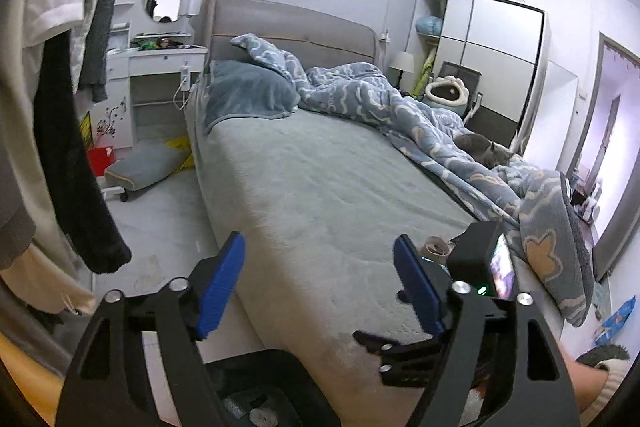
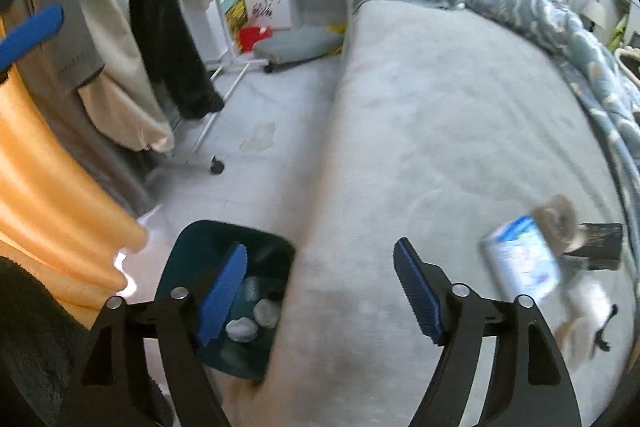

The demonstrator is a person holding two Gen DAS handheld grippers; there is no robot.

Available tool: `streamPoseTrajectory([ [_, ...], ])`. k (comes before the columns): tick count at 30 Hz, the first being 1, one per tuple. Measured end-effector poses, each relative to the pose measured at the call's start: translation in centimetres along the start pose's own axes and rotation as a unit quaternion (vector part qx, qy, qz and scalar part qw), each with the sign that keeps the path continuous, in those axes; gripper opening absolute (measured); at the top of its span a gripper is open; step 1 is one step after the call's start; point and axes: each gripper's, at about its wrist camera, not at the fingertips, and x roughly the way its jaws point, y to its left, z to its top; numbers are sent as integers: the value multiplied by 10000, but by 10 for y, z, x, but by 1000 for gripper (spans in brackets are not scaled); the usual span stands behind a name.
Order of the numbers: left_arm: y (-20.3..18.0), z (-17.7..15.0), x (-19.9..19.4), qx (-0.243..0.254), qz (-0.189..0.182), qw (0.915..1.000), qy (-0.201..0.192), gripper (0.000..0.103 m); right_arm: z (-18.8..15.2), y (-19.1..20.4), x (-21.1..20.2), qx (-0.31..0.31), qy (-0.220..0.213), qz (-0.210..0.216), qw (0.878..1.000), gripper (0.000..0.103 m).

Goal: Collect trash
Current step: 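Move both tools back over the bed toward the tissue pack and tape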

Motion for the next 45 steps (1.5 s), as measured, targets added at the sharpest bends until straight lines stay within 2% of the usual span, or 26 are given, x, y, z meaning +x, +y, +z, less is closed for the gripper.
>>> streamPoseTrajectory([
  [3,-8,1,9,16,-96,10000,-9,93,0,-21,-14,79,-179,-164,9997,83],
  [6,-14,1,21,39,-207,9998,68,96,2,-36,-25,168,-340,-334,9987,86],
  [9,-23,0,36,94,-282,9994,175,97,3,-55,-35,184,-469,-478,9976,90],
  [15,-40,-4,67,217,-431,9982,354,98,-2,-97,-44,368,-585,-663,9954,90],
  [23,-61,-17,115,399,-633,9945,739,98,-12,-157,-54,1018,-712,-658,9901,91],
  [36,-105,-34,181,914,-1167,9816,1206,98,-20,-213,-58,1702,-807,-522,9807,91],
  [45,-131,-57,223,1345,-1514,9641,1716,98,-35,-250,-52,2517,-821,-111,9642,91],
])
